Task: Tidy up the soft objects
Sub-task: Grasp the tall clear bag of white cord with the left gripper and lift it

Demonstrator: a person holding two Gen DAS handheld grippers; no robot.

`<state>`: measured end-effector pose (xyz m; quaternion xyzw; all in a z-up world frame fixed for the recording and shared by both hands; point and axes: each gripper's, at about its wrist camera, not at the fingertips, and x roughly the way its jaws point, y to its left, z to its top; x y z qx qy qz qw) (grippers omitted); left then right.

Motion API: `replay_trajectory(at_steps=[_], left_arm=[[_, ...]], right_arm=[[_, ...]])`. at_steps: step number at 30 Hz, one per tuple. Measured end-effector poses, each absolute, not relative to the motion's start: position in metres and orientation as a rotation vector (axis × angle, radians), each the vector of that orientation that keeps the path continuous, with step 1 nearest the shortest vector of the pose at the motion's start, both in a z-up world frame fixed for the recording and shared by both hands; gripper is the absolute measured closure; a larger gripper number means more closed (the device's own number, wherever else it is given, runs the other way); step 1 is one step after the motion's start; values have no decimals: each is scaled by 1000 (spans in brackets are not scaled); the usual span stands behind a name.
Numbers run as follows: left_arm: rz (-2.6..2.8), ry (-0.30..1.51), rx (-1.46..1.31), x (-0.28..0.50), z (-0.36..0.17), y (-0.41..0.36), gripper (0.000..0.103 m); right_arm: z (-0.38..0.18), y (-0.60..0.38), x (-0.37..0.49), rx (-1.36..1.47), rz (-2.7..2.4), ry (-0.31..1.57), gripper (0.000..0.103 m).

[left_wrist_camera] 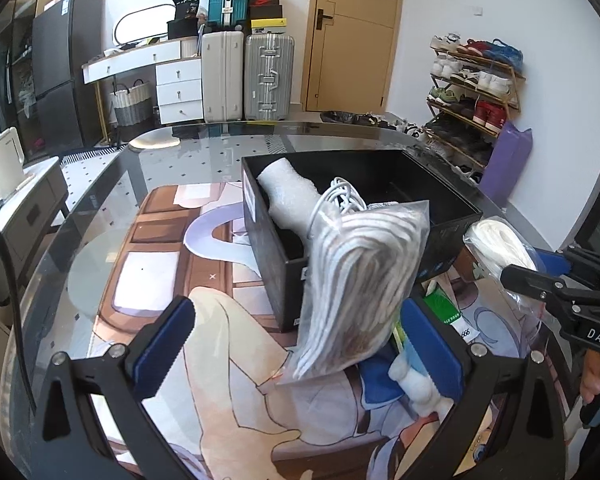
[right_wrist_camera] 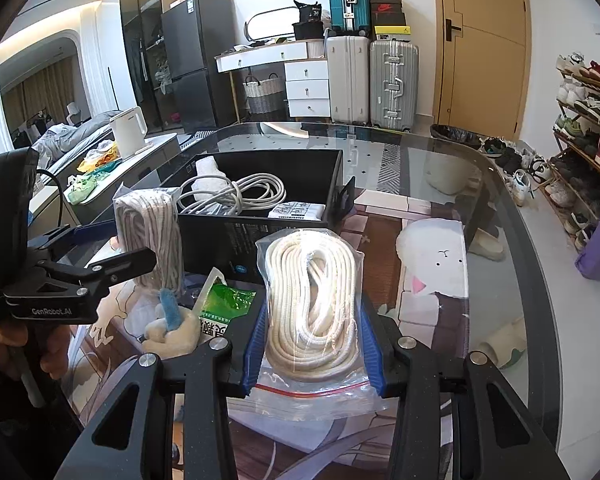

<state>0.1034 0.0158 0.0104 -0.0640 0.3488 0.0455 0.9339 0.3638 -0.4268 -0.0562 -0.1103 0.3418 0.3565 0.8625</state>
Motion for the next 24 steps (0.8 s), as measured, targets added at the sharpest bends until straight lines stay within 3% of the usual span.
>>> replay_trajectory(at_steps=[17, 20, 24], left_arm=[[172, 776, -84, 129, -6, -2, 2], [150, 780, -105, 128, -6, 0, 18], [112, 787, -99, 124, -6, -3, 51]], right_arm=[[-56, -434, 370, -221, 723, 721, 61], [-57, -435, 372, -219, 719, 723, 61], [-56, -434, 372, -225, 717, 721, 61]])
